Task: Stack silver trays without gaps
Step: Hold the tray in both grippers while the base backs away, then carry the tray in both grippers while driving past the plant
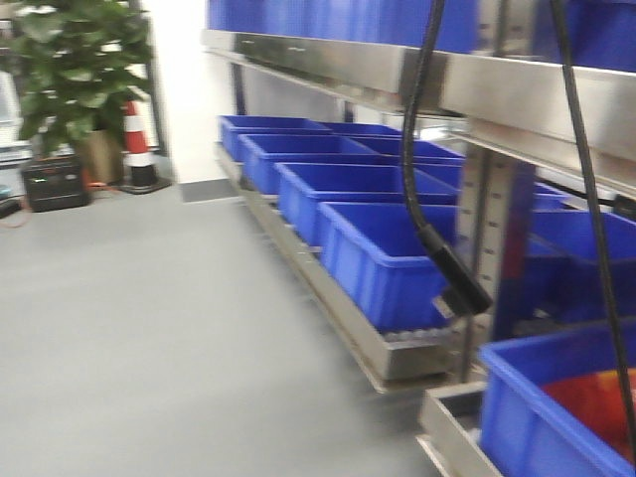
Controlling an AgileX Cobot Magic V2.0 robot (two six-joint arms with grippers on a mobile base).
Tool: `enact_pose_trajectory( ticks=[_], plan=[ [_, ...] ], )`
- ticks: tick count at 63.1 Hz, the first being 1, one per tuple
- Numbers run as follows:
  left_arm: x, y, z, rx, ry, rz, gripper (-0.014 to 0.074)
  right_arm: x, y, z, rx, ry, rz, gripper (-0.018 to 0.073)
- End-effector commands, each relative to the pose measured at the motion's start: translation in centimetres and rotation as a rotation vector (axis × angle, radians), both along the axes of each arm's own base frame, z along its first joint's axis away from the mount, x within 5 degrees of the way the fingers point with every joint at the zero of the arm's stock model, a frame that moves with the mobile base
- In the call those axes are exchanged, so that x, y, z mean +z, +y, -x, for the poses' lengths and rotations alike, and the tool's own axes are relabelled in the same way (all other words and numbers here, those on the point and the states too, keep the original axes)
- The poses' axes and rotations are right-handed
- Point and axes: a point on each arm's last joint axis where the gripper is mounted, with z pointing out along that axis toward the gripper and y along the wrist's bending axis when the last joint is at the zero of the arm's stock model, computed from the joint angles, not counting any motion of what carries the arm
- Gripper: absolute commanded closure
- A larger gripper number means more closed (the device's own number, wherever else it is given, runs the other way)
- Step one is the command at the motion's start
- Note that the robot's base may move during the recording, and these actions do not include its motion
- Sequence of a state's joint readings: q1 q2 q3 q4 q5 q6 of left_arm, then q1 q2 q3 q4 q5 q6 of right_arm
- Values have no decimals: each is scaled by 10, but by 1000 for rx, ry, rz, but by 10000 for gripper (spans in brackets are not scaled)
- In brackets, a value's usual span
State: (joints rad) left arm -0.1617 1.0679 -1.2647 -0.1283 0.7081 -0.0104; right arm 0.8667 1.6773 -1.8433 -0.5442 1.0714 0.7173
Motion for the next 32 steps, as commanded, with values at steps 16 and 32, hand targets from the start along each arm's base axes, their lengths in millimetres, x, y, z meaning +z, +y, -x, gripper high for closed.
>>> enact_pose_trajectory(
  ticks=[16,32],
  plan=[
    [9,-9,4,-42,-49,92,613,8,9,3,76,-55,-51,637],
    [9,-9,4,-42,-49,92,613,8,9,3,76,-55,-51,637]
  ],
)
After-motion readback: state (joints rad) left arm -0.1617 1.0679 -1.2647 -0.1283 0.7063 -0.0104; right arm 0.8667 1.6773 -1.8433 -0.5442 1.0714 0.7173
